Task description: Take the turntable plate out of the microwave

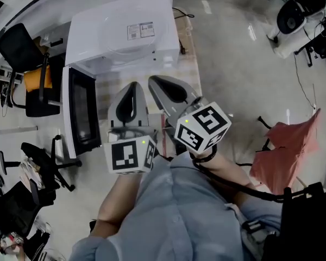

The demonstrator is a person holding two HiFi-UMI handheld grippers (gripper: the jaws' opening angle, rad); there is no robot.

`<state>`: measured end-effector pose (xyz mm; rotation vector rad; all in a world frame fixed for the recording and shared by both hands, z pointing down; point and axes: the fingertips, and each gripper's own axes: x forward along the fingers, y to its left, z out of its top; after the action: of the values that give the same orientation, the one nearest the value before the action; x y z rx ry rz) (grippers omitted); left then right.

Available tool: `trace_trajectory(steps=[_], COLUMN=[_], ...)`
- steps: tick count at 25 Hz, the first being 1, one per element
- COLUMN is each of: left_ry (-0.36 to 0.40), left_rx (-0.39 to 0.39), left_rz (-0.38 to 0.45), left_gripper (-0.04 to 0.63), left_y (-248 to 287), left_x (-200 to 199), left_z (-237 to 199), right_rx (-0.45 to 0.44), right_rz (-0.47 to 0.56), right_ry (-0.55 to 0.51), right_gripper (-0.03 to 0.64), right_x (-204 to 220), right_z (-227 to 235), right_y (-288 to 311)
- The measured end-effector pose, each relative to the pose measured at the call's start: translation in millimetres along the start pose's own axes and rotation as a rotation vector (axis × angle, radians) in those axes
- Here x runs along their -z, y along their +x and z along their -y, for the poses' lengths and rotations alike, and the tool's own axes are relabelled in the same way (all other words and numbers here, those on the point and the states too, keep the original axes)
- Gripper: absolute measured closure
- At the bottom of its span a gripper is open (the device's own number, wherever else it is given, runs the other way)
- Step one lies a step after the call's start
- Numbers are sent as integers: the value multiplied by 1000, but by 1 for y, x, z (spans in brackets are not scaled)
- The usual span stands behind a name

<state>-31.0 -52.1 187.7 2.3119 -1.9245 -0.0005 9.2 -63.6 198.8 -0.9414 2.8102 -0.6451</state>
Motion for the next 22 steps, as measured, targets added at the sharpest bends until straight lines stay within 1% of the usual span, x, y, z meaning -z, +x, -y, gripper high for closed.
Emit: trace_trajectory(steps=[2,4,7,12,16,22], left_ry=[36,62,75,84,85,71], left_rx=[-9,-17,-18,-30,-46,-51], left_rz=[39,60,79,93,98,97], left_gripper=[588,588,588,588,588,588], left_y=[-3,-8,-16,-24,-25,-22], left_x=[-11,-17,-23,-30,-31,-32], left_z=[3,6,13,16,12,12], right_rx=[0,-2,-6,-15,-32,-35], right_rz=[19,30,38,43,36,32], right_ry=[-58,-111,-159,-171,-209,-193], right_gripper=[615,615,616,617,617,617], right_x=[-8,-12,-15,-18,-17,-17], right_z=[-4,-11,-18,-26,-31,-28], right_y=[-3,-8,-15,-20,-20,-22])
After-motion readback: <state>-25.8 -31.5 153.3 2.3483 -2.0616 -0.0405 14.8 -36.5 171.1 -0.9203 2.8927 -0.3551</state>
